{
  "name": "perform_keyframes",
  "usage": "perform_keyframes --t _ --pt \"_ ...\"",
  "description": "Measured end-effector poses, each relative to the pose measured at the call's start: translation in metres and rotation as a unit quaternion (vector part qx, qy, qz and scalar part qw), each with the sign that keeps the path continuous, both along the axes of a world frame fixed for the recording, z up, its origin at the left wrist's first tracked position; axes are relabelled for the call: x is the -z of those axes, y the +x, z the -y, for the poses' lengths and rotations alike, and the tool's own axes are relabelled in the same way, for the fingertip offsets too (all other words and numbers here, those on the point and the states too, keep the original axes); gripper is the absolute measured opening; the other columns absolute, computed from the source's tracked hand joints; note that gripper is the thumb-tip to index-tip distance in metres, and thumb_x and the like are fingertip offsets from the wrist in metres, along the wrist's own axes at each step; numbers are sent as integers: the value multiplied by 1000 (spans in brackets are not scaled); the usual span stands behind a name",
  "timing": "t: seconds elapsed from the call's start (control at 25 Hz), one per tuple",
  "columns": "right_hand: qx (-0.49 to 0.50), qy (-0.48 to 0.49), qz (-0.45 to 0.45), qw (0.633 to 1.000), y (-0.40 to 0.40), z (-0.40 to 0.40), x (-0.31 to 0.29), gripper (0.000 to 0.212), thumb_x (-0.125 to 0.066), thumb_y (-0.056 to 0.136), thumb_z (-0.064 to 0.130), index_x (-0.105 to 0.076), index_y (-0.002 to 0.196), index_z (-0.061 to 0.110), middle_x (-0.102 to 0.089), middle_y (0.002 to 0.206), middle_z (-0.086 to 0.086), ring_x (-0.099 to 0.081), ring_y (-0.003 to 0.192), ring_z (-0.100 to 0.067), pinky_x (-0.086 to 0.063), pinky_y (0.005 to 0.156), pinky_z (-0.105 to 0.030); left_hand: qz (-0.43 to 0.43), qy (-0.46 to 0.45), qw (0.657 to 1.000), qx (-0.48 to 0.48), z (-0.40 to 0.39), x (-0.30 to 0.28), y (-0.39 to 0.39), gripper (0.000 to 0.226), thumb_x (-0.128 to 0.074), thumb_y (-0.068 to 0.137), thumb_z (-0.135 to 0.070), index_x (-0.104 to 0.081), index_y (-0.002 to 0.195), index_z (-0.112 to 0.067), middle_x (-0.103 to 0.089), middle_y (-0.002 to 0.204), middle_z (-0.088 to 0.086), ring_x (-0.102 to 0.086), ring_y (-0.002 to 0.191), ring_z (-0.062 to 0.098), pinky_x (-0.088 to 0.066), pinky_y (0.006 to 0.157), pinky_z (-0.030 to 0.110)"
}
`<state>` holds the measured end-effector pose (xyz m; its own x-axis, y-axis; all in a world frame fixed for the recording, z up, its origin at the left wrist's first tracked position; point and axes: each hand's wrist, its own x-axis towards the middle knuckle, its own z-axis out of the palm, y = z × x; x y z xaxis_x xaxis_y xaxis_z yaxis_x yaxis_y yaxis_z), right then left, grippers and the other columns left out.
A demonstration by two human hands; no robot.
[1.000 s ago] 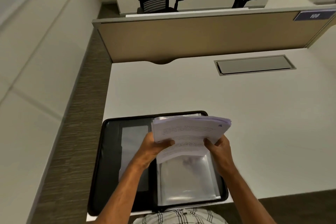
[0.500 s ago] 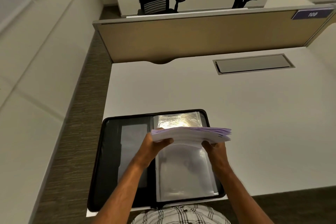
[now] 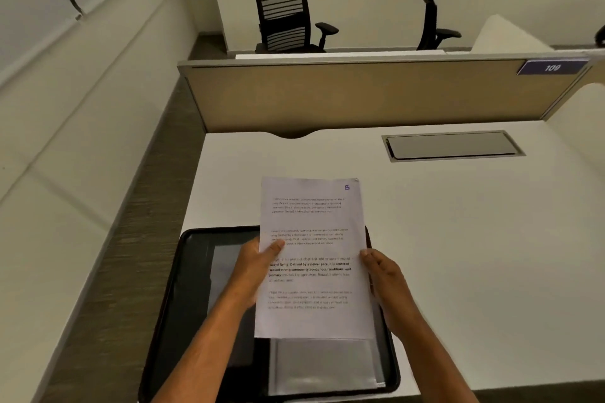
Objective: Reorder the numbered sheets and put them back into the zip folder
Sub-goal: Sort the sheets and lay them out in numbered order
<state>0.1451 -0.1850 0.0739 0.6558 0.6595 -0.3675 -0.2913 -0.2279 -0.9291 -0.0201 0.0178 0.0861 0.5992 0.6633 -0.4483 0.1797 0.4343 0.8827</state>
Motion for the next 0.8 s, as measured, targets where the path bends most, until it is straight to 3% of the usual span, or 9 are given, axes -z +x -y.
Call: perform_keyframes --t 0.24,0.4,0.52,0.6,0.72,0.8 --pt "29 -31 -5 999 5 -9 -13 24 -66 103 32 -79 102 13 -81 102 -8 -77 94 -32 -58 92 -60 34 -61 997 -19 -5 -7 -6 27 -63 100 -16 -64 127 -12 -74 118 14 -72 108 35 -56 95 55" --pt "90 7 -37 995 1 -15 -15 20 -75 95 26 -77 93 6 -80 97 -13 -76 84 -29 -64 75 -42 61 -80 995 -23 0 4 -15 31 -60 100 -14 -61 131 -12 -71 125 15 -69 115 34 -57 95 53" --pt "103 19 -40 994 -3 -20 -12 25 -77 94 27 -71 93 2 -79 97 -15 -76 82 -30 -64 75 -42 65 -75 995 -33 2 9 -20 26 -57 101 -13 -63 127 -12 -72 124 16 -70 113 34 -60 91 49" --pt "113 15 -15 993 -6 -21 -7 26 -73 97 31 -71 92 6 -78 95 -13 -73 80 -27 -63 76 -43 62 -62 995 -36 0 11 -23 26 -55 102 -14 -63 127 -13 -72 124 16 -69 113 35 -58 94 53" --pt "105 2 63 993 -12 -22 -7 23 -62 105 29 -72 97 11 -76 87 0 -67 73 -11 -55 64 -27 61 -60 995 -41 -6 10 -27 27 -54 103 -16 -62 129 -12 -72 123 16 -69 114 36 -57 94 54" --pt "91 8 73 993 -12 -22 -8 21 -61 106 27 -72 102 10 -77 90 -1 -68 74 -10 -55 62 -22 74 -83 993 -46 -11 7 -31 30 -55 102 -16 -62 131 -10 -71 123 17 -68 114 37 -59 91 53"
